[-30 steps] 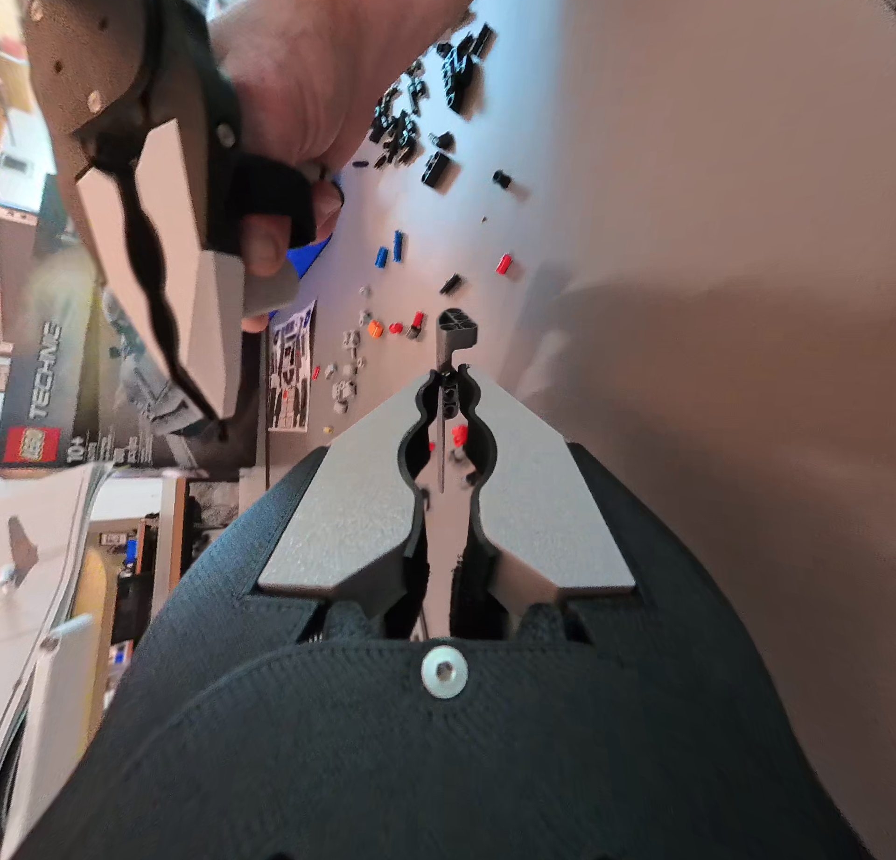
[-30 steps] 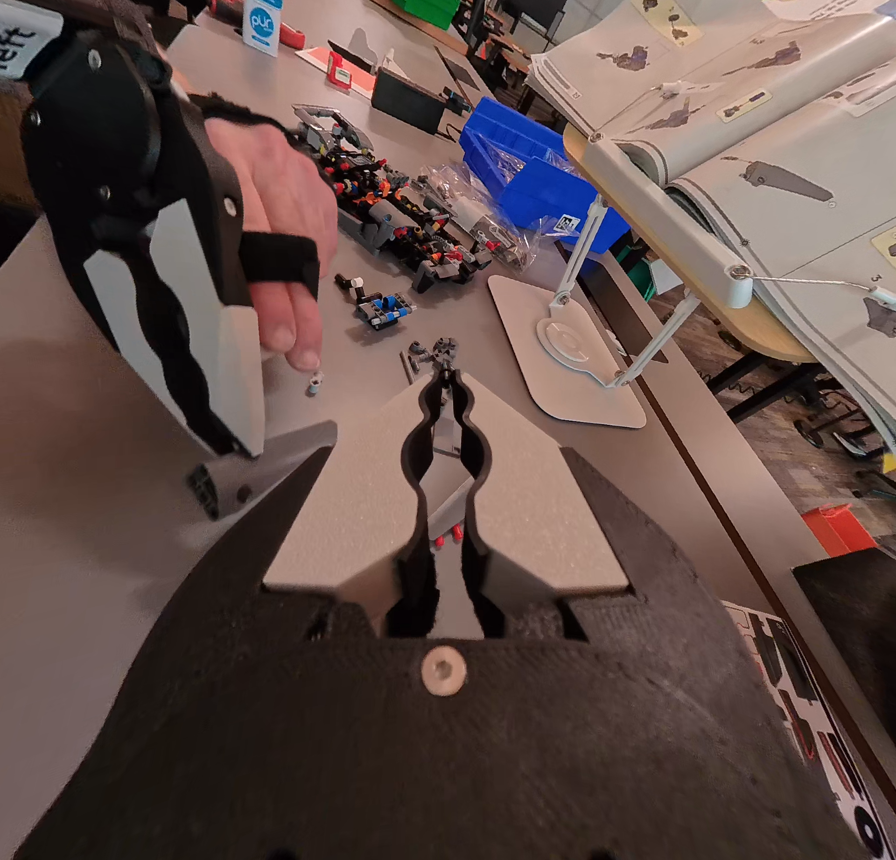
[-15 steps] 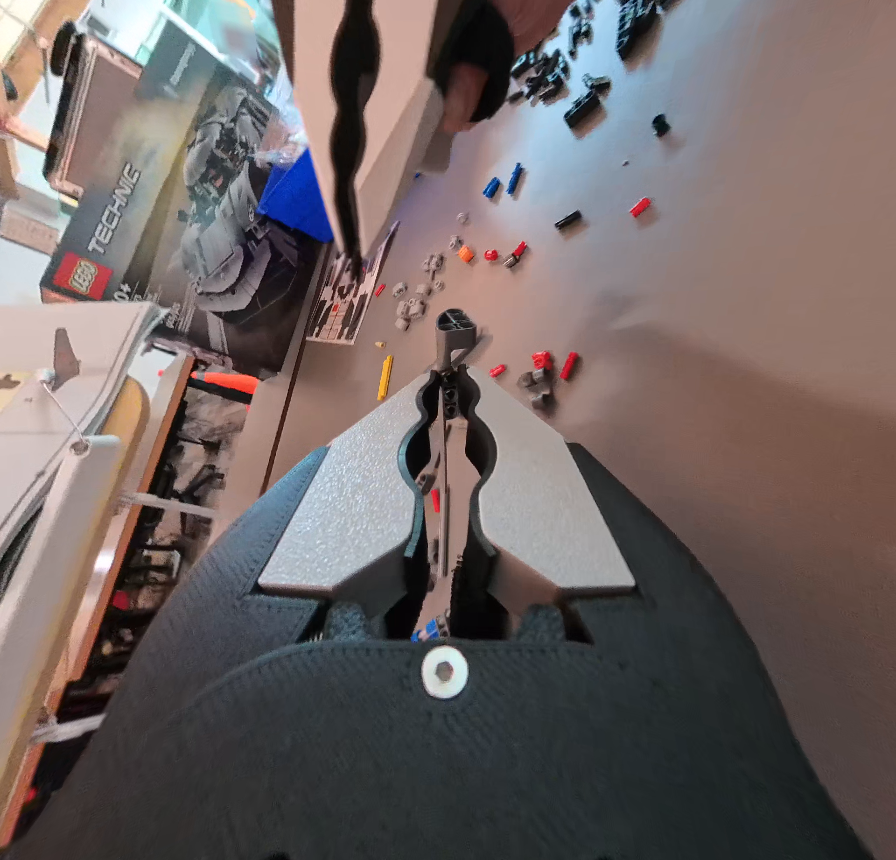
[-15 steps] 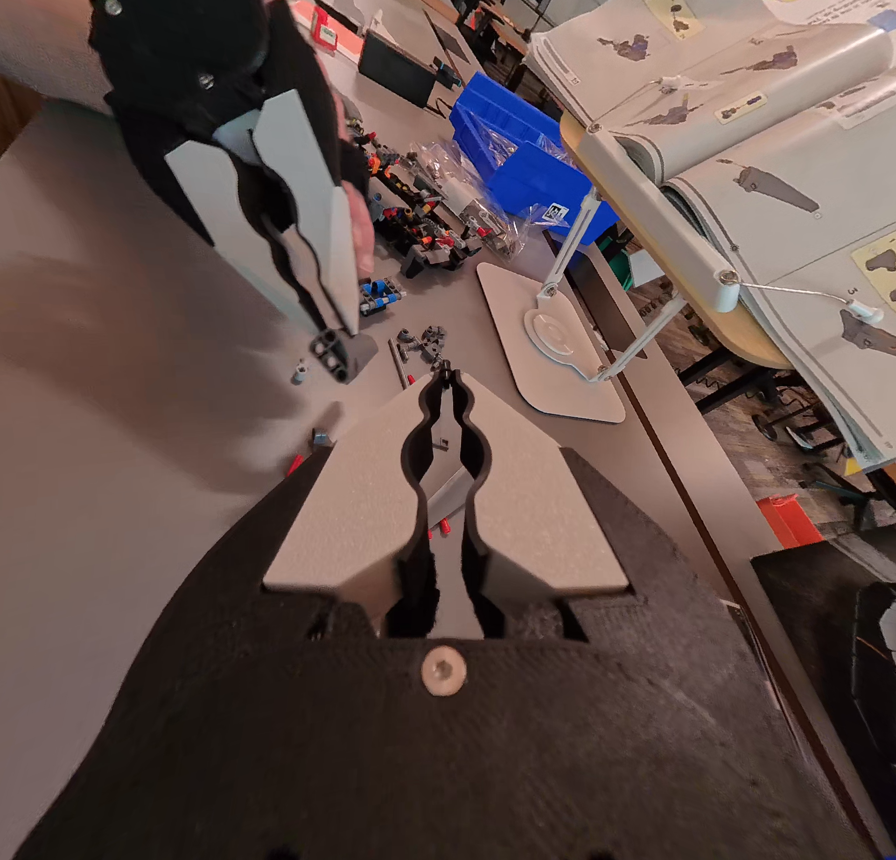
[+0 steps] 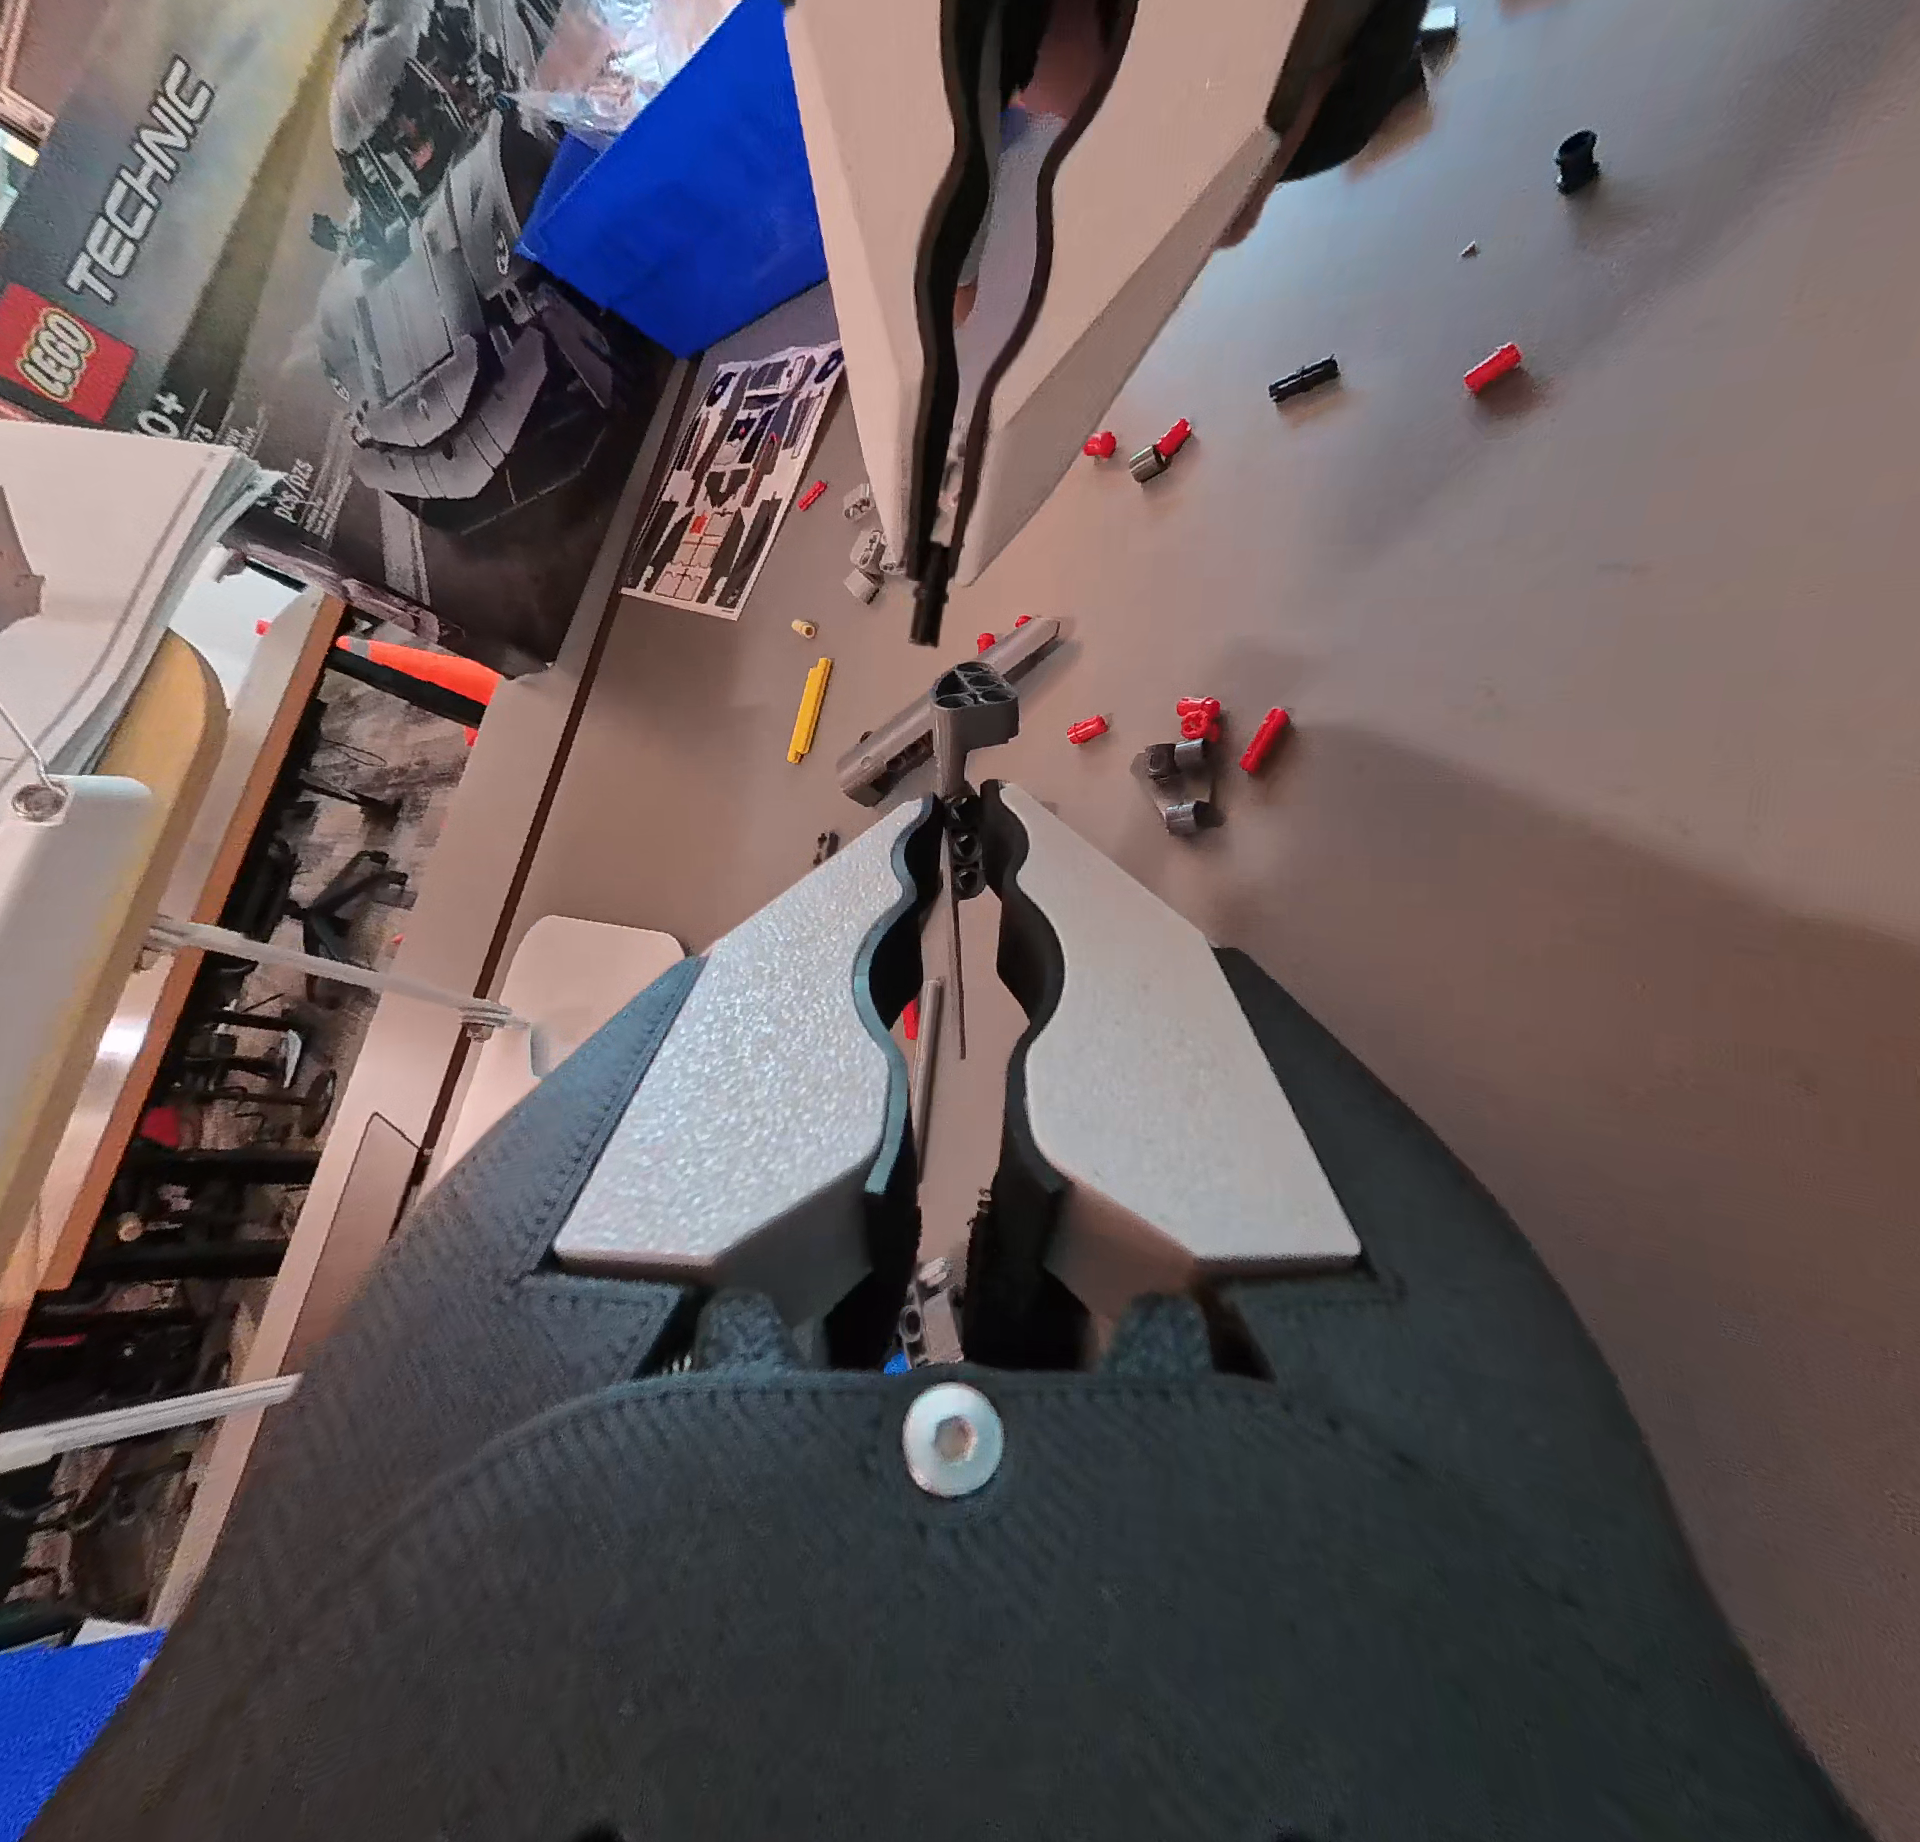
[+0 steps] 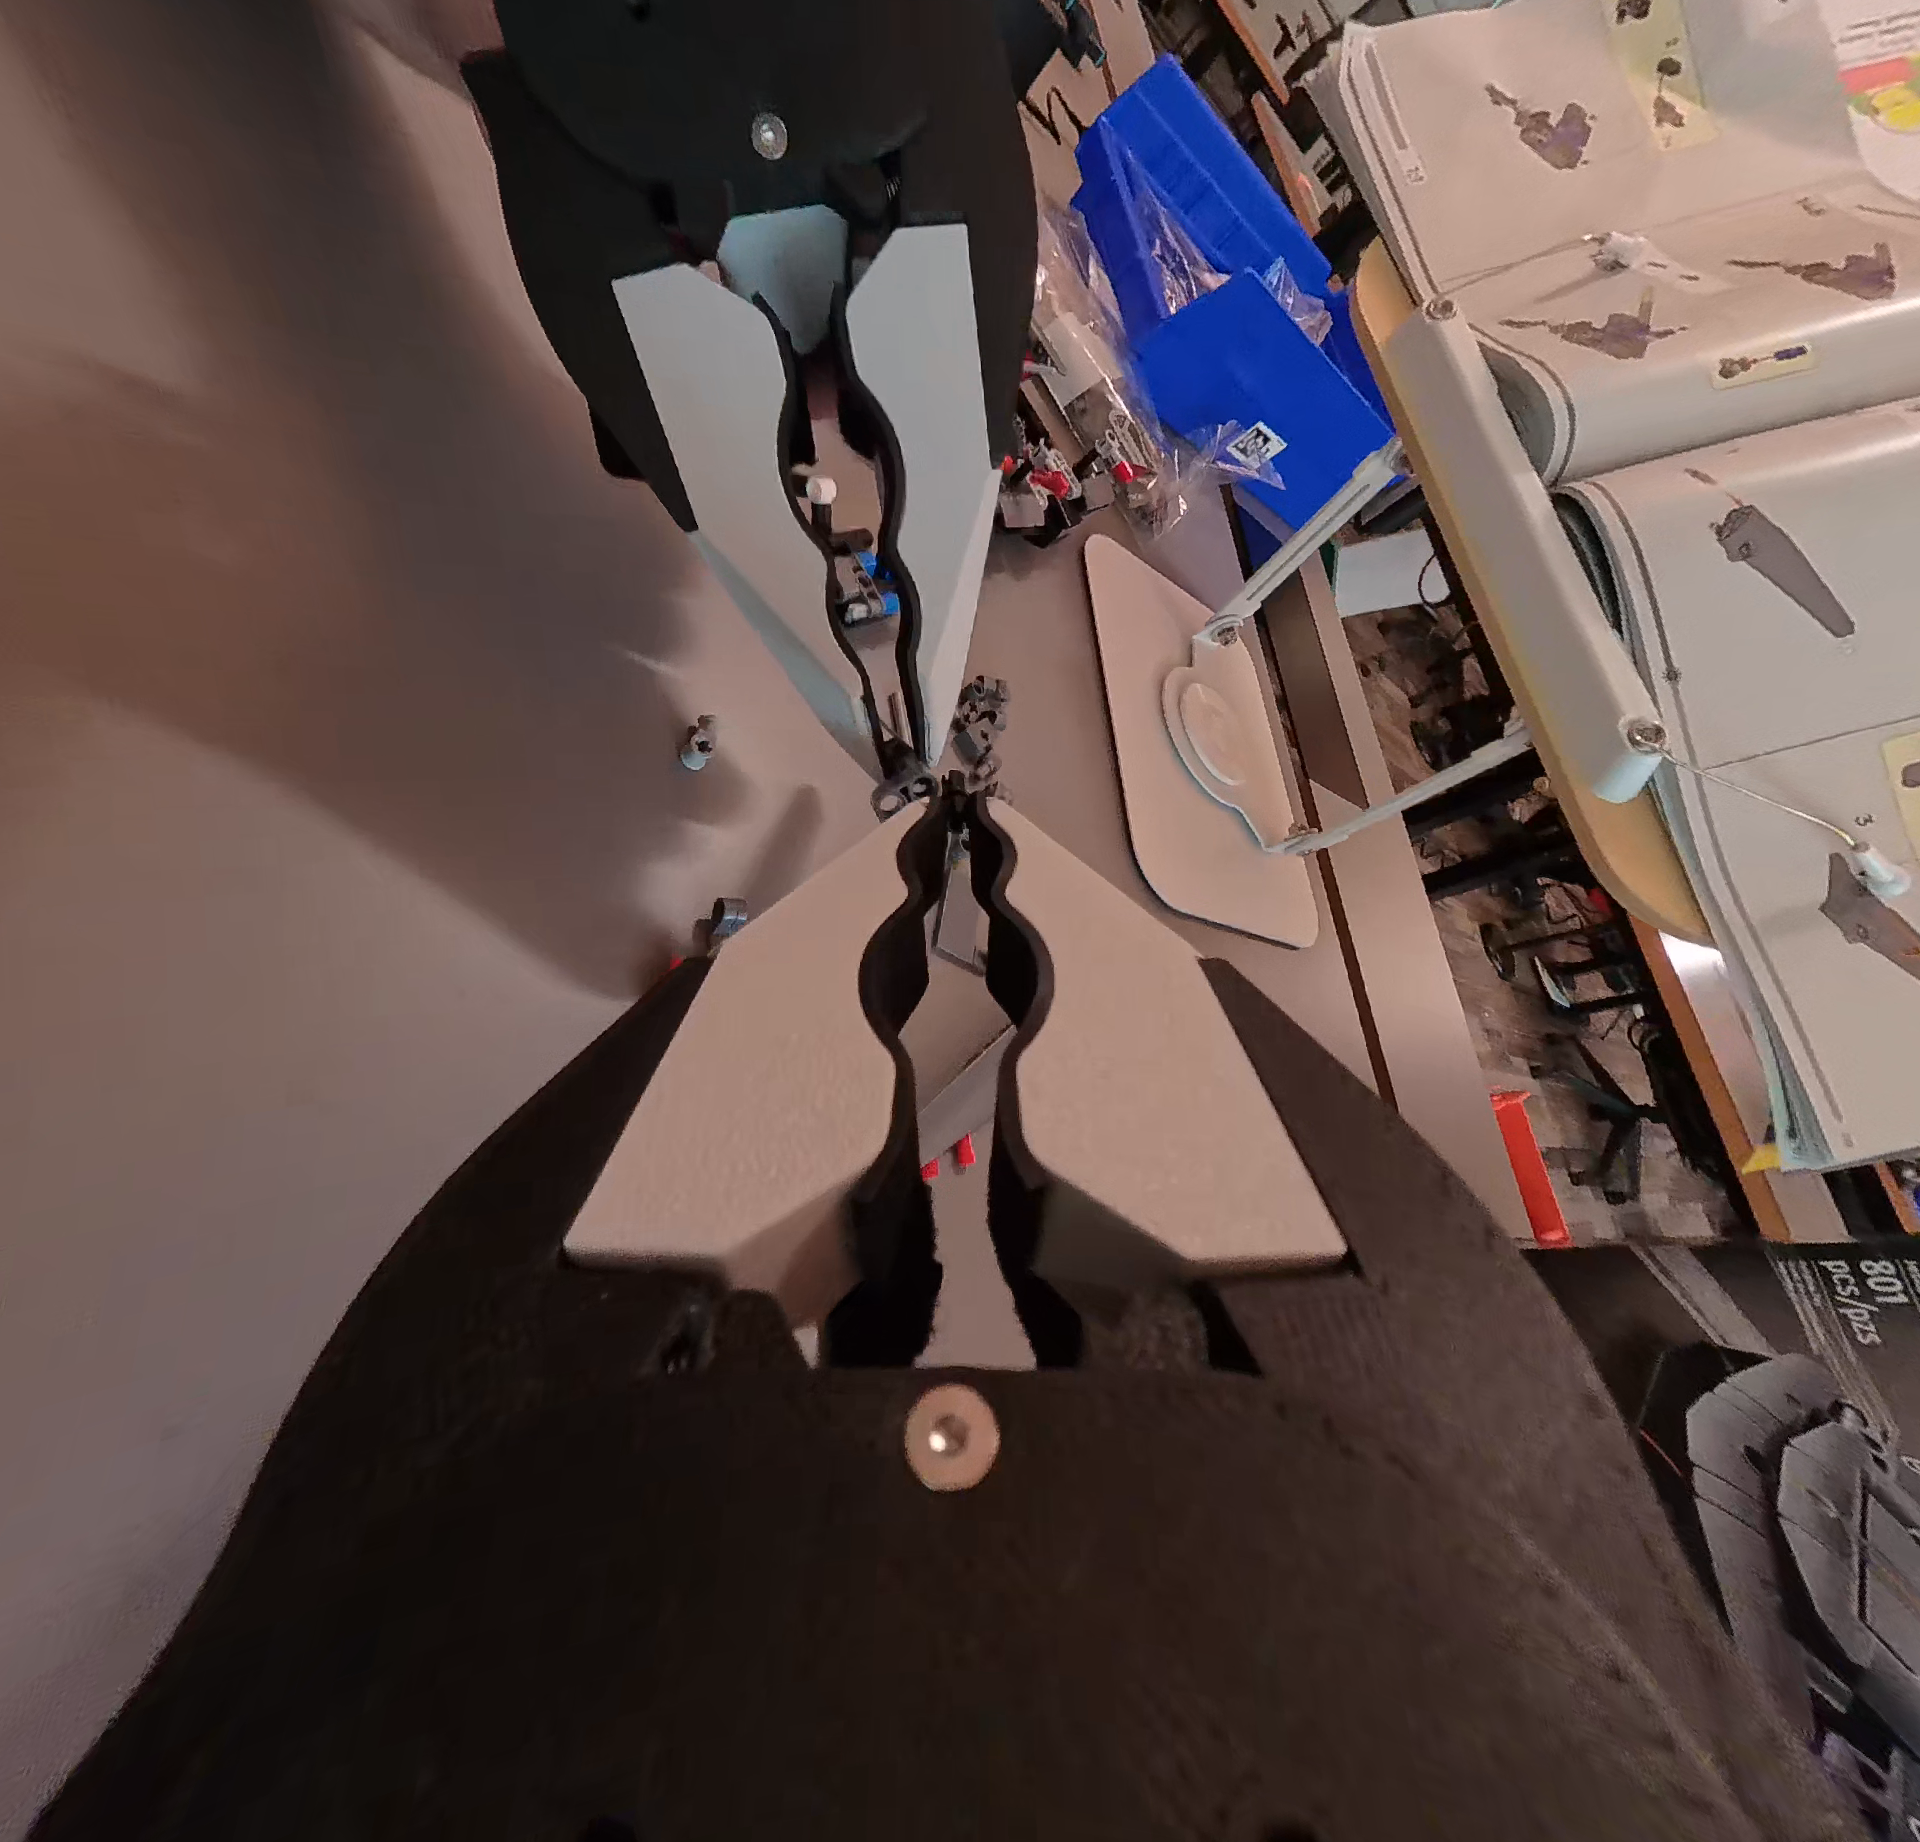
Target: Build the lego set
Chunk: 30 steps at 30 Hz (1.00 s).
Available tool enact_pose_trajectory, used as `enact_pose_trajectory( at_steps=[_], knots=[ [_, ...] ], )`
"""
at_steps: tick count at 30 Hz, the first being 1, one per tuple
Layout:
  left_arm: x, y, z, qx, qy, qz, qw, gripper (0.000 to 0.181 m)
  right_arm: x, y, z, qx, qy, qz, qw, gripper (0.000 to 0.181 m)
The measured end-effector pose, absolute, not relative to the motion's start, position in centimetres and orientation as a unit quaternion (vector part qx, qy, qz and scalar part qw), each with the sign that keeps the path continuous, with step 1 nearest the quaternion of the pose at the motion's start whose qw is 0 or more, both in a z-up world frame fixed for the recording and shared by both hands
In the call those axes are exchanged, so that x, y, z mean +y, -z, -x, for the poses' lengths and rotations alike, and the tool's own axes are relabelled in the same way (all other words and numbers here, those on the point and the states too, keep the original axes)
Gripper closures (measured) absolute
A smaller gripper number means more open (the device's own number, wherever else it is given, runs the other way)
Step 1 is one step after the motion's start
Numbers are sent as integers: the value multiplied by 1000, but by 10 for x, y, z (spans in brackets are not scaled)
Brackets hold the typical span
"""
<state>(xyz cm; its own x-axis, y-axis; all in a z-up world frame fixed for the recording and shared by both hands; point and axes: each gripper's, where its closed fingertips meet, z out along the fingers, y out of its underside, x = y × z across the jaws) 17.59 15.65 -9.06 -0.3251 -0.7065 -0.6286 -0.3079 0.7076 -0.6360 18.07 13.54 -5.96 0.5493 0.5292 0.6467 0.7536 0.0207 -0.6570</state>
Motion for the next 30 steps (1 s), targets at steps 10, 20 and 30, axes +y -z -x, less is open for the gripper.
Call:
enact_pose_trajectory(
  at_steps=[10, 20, 30],
  knots=[
    [156, 93, -177, 787, 201, 327, 484, 177, 138, 74, -181, -480, 128, 699, 514, 180],
    [156, 93, -177, 788, 185, 317, 495, 177, 138, 77, -180, -483, 131, 703, 505, 180],
    [156, 95, -178, 788, 175, 313, 500, 177, 138, 77, -180, -484, 134, 701, 506, 180]
  ],
)
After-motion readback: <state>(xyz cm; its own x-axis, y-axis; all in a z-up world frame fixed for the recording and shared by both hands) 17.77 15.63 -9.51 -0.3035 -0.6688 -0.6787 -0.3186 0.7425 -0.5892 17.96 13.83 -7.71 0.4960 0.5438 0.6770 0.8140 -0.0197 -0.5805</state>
